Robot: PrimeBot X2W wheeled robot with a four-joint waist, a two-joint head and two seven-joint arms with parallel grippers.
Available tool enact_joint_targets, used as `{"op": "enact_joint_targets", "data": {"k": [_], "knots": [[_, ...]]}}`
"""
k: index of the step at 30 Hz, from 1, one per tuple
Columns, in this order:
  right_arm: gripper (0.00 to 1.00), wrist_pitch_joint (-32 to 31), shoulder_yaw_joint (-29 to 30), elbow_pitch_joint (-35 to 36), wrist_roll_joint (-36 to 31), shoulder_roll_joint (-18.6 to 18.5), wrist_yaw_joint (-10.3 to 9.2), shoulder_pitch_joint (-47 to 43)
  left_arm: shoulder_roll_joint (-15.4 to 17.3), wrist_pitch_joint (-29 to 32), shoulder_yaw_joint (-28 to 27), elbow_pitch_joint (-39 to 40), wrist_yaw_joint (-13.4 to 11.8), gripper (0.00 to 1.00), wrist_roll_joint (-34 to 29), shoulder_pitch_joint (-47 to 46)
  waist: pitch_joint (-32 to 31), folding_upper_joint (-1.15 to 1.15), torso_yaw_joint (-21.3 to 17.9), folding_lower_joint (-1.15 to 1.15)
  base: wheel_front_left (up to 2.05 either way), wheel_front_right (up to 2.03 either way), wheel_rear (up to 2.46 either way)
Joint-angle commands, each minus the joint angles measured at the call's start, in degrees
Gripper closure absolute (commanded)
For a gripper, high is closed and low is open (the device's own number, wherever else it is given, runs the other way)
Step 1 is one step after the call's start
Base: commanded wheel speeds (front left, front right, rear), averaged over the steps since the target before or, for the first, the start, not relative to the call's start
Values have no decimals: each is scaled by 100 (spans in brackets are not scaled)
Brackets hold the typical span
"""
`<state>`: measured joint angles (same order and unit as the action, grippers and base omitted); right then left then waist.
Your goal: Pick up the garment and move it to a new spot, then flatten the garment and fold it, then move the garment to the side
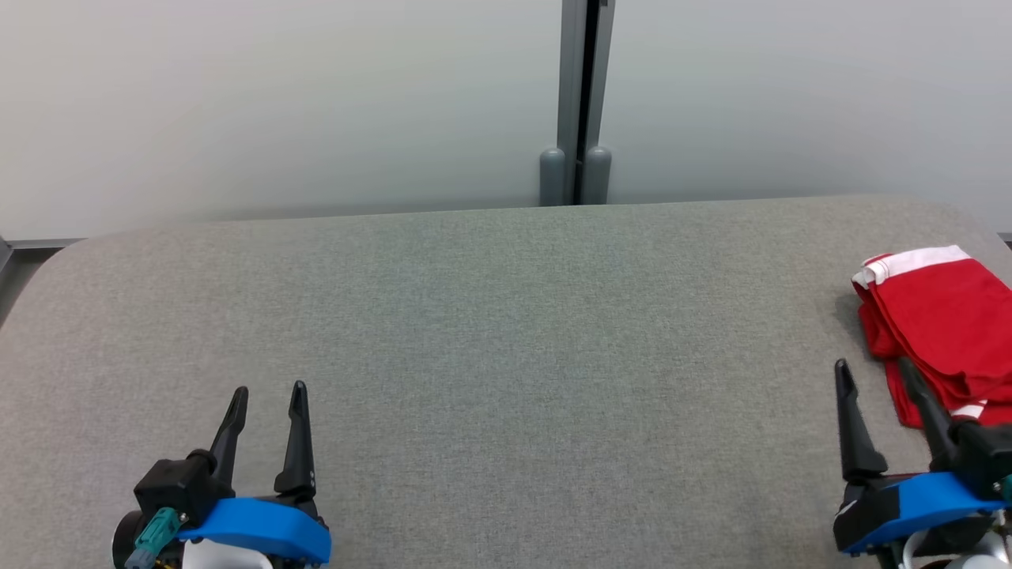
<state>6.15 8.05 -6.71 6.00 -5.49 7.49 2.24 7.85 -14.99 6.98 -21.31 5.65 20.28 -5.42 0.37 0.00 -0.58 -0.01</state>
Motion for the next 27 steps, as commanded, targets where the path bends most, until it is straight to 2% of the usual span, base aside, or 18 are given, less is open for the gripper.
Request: {"op": "enact_joint_targets", "data": {"k": [1, 10, 27], "knots": [[0, 20, -31, 14, -43, 55, 0, -96, -12, -23, -31, -13, 28, 0, -23, 51, -25, 0, 24, 1, 0, 0, 0], [0, 176, -315, -369, -100, 42, 0, -41, -50, -24, -191, -137, 106, 0, -84, 81, -92, 0, 172, 1, 0, 0, 0], [0, 343, -404, -777, -3, 109, 0, 122, -98, -24, -221, -304, 179, 0, -132, 43, -107, 0, 71, 1, 0, 0, 0]]}}
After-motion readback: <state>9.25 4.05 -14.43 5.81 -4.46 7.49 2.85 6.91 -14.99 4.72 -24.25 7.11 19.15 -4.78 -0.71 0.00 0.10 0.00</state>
